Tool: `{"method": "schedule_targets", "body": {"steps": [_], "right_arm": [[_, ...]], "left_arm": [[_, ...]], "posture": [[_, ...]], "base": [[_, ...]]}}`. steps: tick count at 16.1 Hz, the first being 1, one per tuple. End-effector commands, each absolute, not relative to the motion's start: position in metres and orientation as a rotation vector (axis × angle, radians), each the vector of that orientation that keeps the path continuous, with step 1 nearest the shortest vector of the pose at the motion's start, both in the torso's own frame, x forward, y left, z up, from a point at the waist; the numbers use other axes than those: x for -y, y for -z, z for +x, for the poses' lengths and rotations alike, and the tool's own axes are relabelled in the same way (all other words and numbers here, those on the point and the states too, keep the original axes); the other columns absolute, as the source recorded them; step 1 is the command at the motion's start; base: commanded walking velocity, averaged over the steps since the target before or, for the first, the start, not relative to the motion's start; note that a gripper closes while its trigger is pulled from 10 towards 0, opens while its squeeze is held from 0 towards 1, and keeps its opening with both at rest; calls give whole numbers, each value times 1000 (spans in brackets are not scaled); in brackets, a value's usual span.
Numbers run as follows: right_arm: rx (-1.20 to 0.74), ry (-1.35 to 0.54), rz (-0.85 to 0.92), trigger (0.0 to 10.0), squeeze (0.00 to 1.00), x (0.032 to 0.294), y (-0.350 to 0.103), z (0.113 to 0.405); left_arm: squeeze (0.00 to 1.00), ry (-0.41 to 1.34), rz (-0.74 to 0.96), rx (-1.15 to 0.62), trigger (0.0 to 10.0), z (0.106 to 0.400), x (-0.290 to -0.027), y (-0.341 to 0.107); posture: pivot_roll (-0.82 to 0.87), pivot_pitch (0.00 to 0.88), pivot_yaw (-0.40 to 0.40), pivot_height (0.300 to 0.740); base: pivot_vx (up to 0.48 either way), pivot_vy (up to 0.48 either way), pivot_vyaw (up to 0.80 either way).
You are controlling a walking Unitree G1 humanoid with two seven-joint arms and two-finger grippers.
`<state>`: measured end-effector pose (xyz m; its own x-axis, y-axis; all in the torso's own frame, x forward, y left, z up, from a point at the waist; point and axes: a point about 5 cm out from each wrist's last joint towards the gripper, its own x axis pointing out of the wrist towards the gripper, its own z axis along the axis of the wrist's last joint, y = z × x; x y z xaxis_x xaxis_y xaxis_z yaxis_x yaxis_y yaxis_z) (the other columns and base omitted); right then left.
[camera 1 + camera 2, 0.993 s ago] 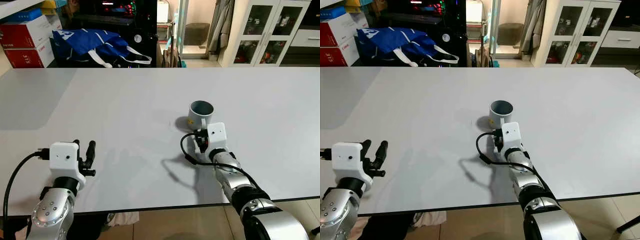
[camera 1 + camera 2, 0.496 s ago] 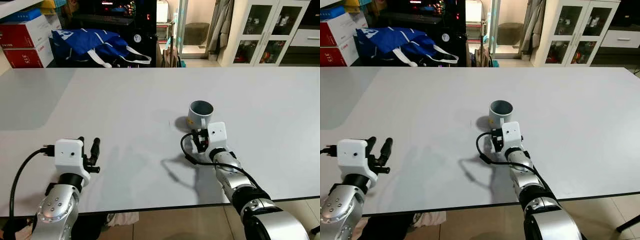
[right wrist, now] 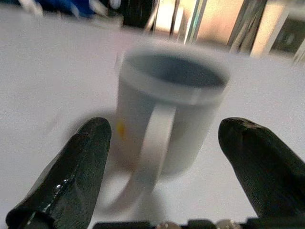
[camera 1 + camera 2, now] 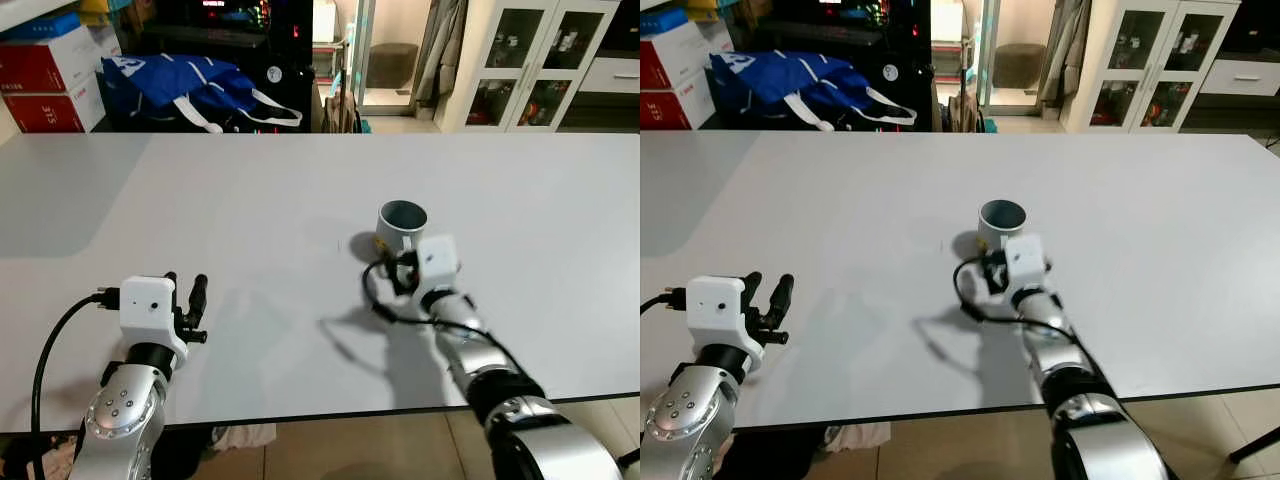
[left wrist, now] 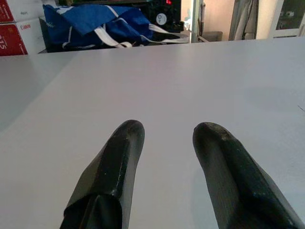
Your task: Setting the table
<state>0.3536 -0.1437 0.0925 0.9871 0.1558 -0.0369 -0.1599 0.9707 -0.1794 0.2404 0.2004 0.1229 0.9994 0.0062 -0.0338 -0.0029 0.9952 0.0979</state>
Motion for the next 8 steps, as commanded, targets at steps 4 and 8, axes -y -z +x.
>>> {"method": "schedule_targets", "body": {"steps": [4,8], "right_arm": [[65,-114,-246,10000,0,179,-101,337],[50,-44,-269,10000,0,204,-95,306]], "left_arm": [[0,20,95,-46,10000,246,-195,-115],[0,68,91,-50,10000,258,-187,-111]], "posture": [[37,0,-11,735],[-33,0,8,735]], "base": [[0,0,0],[0,0,0]]}}
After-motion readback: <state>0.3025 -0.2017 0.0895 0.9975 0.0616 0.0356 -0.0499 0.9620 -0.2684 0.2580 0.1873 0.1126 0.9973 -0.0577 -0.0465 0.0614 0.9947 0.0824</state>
